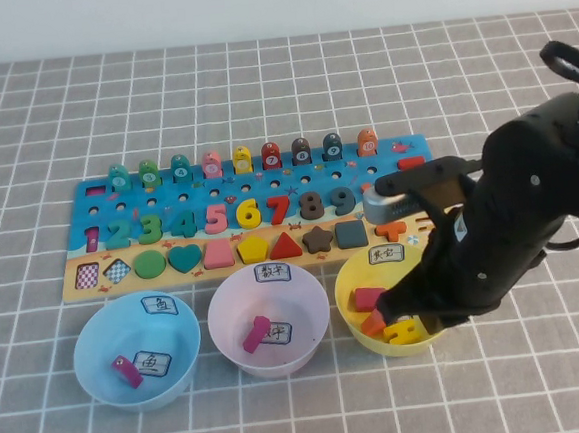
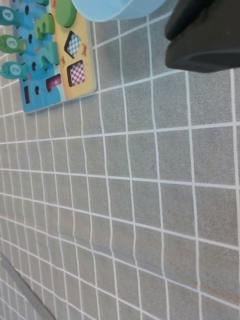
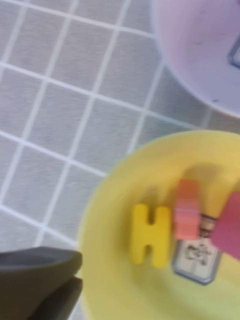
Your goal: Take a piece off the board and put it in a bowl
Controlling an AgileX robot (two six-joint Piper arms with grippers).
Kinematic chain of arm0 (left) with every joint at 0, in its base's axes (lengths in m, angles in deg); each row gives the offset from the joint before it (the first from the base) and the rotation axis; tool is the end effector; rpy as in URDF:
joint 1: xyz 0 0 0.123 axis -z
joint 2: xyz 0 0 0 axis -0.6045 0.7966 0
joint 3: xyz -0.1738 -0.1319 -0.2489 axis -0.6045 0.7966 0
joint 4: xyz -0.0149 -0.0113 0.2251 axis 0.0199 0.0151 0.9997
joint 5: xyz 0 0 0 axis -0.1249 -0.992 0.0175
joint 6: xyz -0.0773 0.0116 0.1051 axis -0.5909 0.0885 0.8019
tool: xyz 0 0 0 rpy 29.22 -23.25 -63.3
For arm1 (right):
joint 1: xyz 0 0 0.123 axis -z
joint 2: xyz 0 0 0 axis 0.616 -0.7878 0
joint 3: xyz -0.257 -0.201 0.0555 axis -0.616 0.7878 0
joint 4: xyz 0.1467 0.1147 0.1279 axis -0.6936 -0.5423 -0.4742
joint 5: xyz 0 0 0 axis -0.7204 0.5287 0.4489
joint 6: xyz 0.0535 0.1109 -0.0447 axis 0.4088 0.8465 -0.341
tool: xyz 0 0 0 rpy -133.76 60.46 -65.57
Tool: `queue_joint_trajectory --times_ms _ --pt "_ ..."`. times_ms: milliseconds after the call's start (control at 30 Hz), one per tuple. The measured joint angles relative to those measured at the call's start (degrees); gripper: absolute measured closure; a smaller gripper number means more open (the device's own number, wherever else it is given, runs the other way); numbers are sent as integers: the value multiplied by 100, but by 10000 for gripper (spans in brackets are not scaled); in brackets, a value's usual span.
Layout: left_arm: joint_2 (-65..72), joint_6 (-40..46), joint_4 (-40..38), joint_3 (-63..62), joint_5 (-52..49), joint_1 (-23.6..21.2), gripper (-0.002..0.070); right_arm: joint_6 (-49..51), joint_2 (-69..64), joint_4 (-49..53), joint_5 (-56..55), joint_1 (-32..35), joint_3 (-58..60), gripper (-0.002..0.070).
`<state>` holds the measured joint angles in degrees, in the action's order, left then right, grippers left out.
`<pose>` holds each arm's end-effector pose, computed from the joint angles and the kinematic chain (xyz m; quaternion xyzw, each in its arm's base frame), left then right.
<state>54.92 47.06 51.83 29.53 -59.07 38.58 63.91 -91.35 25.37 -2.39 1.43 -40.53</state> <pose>0.0183 0.0058 0.1603 0.0216 0.8039 0.0309 0.5935 0.2471 0.1953 0.2584 -0.1786 0.9740 0.0924 0.1046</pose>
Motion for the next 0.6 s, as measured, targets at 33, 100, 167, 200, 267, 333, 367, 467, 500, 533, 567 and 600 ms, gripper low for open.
queue_joint_trajectory --times_ms 33,100,167,200,267,333,367,467,500,533,567,600 --pt "0 0 0 0 0 0 677 -24 42 0 67 0 0 676" --pt "0 0 0 0 0 0 677 -65 194 0 253 0 0 685" --pt "0 0 0 0 0 0 677 -74 452 0 445 0 0 689" --pt "0 0 0 0 0 0 677 -87 612 0 523 0 0 689" --pt "0 0 0 0 0 0 677 -87 981 0 669 0 0 691" --pt "0 0 0 0 0 0 677 -96 1297 11 786 -28 0 691" --pt "0 0 0 0 0 0 677 -96 1502 11 847 -40 0 691" --pt "0 0 0 0 0 0 677 -187 2145 -13 907 -53 210 691" --pt "0 0 0 0 0 0 677 -219 2313 -42 935 -53 296 692" --pt "0 0 0 0 0 0 677 -281 2512 -84 988 -53 411 692" --pt "0 0 0 0 0 0 677 -340 2696 -116 1055 -53 501 692" --pt "0 0 0 0 0 0 677 -418 2868 -141 1138 -53 611 692"
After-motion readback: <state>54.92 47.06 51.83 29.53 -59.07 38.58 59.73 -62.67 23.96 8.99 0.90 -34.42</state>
